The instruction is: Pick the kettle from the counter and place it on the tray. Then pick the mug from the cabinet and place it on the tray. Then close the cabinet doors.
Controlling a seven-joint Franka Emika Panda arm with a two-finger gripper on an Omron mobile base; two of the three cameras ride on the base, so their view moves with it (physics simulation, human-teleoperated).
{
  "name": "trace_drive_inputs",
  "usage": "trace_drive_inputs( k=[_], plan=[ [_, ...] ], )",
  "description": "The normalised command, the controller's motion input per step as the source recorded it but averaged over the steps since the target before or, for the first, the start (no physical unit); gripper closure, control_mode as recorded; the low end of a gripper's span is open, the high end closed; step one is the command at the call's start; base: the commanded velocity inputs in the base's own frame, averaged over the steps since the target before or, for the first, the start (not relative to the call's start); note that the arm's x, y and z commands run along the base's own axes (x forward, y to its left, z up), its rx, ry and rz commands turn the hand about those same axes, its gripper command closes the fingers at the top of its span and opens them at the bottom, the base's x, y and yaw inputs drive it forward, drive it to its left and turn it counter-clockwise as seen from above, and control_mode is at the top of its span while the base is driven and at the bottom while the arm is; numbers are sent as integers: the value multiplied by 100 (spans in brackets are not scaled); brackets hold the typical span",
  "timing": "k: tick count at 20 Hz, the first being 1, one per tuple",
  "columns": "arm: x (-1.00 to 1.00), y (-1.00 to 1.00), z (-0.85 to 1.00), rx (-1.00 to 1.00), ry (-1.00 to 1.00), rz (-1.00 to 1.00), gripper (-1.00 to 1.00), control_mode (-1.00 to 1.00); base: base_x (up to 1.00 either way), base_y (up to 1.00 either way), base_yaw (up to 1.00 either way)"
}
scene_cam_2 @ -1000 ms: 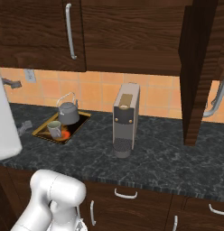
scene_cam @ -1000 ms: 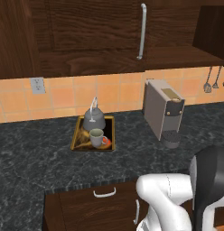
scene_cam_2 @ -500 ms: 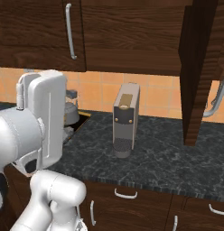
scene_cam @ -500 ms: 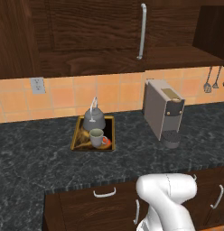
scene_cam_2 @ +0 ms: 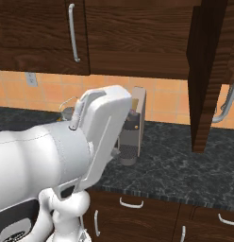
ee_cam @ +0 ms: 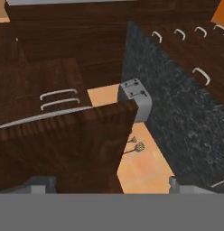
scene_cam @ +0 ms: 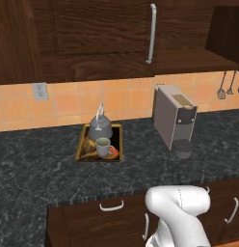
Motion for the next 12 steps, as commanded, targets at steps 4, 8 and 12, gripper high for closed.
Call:
trace_drive_inputs(
  k=[4,8,12],
  plan=[
    [-36,-90,10,9,0,-16,-100,-100,0,0,0],
    [-24,-85,2,0,5,-15,-100,-100,0,0,0],
    [-17,-56,-1,-14,16,-10,-100,-100,0,0,0]
  ],
)
